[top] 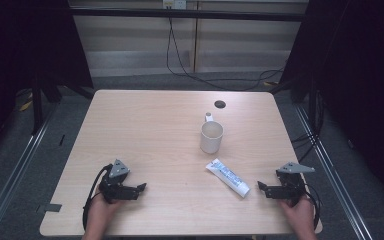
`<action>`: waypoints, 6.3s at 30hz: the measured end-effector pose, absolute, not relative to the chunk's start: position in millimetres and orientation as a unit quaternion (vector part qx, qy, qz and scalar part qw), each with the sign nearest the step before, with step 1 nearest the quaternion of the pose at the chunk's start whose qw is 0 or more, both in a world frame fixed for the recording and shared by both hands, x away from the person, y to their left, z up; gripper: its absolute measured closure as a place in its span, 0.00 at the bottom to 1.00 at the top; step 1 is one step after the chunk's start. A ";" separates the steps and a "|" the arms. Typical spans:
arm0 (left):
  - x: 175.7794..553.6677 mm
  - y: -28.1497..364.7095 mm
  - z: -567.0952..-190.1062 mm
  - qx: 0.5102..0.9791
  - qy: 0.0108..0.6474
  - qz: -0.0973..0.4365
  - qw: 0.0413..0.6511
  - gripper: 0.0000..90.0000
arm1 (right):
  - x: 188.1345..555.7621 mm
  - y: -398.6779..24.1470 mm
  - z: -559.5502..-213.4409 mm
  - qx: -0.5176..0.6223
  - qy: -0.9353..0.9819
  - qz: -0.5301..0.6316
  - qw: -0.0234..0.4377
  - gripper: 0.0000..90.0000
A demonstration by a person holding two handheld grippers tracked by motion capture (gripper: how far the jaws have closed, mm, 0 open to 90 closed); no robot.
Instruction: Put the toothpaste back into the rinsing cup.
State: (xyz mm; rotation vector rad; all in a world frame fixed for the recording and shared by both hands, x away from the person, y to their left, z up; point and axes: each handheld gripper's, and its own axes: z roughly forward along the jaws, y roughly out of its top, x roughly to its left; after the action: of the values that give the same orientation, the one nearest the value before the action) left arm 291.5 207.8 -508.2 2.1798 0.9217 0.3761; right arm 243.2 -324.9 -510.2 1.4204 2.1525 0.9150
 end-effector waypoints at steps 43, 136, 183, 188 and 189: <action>291.3 208.0 -508.2 0.847 0.359 0.148 0.363 0.17 | 308.0 -248.4 -438.2 0.444 0.864 0.222 0.082 0.24; 291.1 208.2 -508.0 0.848 0.358 0.149 0.363 0.17 | 314.9 -204.3 -443.9 0.386 0.865 0.313 0.069 0.75; 291.1 208.2 -508.0 0.848 0.358 0.148 0.362 0.17 | 311.8 -228.0 -395.1 0.400 0.772 0.476 0.133 0.75; 291.1 208.2 -508.0 0.848 0.358 0.148 0.362 0.17 | 312.1 -224.9 -391.3 0.399 0.768 0.482 0.137 0.75; 291.1 208.2 -508.0 0.848 0.358 0.148 0.362 0.17 | 312.4 -224.6 -390.5 0.397 0.768 0.482 0.141 0.75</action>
State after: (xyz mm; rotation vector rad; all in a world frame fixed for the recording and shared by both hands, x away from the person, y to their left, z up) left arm 291.1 208.2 -508.0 2.1832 0.9219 0.3806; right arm 312.4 -224.6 -390.5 1.1474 2.2173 1.3922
